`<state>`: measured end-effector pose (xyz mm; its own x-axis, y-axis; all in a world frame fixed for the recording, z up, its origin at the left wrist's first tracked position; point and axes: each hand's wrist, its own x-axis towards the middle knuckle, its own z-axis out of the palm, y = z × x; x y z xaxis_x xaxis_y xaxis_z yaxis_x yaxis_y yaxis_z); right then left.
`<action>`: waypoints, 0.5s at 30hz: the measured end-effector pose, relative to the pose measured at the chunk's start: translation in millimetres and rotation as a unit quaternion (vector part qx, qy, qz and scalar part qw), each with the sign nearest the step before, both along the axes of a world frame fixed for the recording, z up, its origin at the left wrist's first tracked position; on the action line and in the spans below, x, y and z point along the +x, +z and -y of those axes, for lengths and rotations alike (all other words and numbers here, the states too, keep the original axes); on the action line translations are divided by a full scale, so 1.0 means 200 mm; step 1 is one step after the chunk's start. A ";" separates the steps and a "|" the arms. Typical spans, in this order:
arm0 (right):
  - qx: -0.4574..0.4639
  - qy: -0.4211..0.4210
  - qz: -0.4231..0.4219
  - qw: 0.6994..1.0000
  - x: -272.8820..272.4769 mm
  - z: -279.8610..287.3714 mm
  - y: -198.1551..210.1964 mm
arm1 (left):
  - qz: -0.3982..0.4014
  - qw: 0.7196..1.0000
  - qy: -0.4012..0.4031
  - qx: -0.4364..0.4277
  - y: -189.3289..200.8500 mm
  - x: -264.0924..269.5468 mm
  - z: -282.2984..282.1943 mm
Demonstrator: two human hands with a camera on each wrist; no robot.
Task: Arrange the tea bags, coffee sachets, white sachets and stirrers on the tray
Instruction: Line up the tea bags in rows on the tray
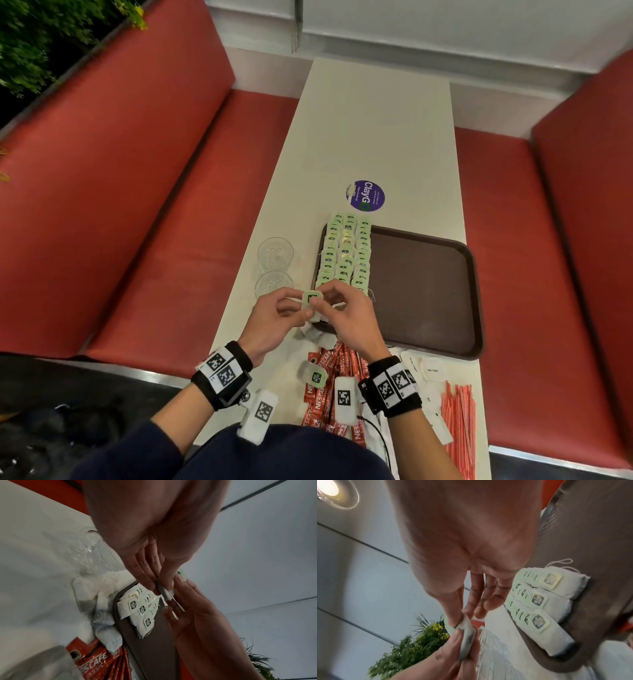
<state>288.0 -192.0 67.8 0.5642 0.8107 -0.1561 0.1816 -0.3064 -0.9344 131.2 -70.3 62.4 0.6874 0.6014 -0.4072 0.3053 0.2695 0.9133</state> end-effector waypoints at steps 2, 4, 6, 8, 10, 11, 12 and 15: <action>0.008 -0.014 -0.017 1.000 0.02 0.03 0.01 | -0.013 1.000 -0.006 0.022 0.01 0.01 -0.01; 0.005 -0.047 0.006 0.999 0.05 0.07 0.01 | -0.024 0.998 -0.012 0.049 0.00 0.02 -0.01; -0.013 -0.078 0.064 0.995 0.10 0.11 -0.01 | -0.044 0.996 -0.016 0.080 -0.02 0.00 -0.02; -0.044 -0.081 0.106 0.990 0.16 0.16 -0.06 | -0.067 0.992 -0.025 0.101 -0.06 -0.03 -0.03; -0.093 -0.054 0.124 0.986 0.20 0.19 -0.11 | -0.086 0.990 -0.035 0.109 -0.09 -0.06 -0.03; -0.118 -0.036 0.124 0.985 0.21 0.20 -0.14 | -0.093 0.989 -0.037 0.111 -0.10 -0.07 -0.03; -0.138 -0.018 0.121 0.983 0.22 0.20 -0.16 | -0.099 0.988 -0.036 0.112 -0.11 -0.08 -0.03; -0.169 0.012 0.105 0.980 0.20 0.18 -0.23 | -0.120 0.983 -0.041 0.132 -0.14 -0.09 -0.03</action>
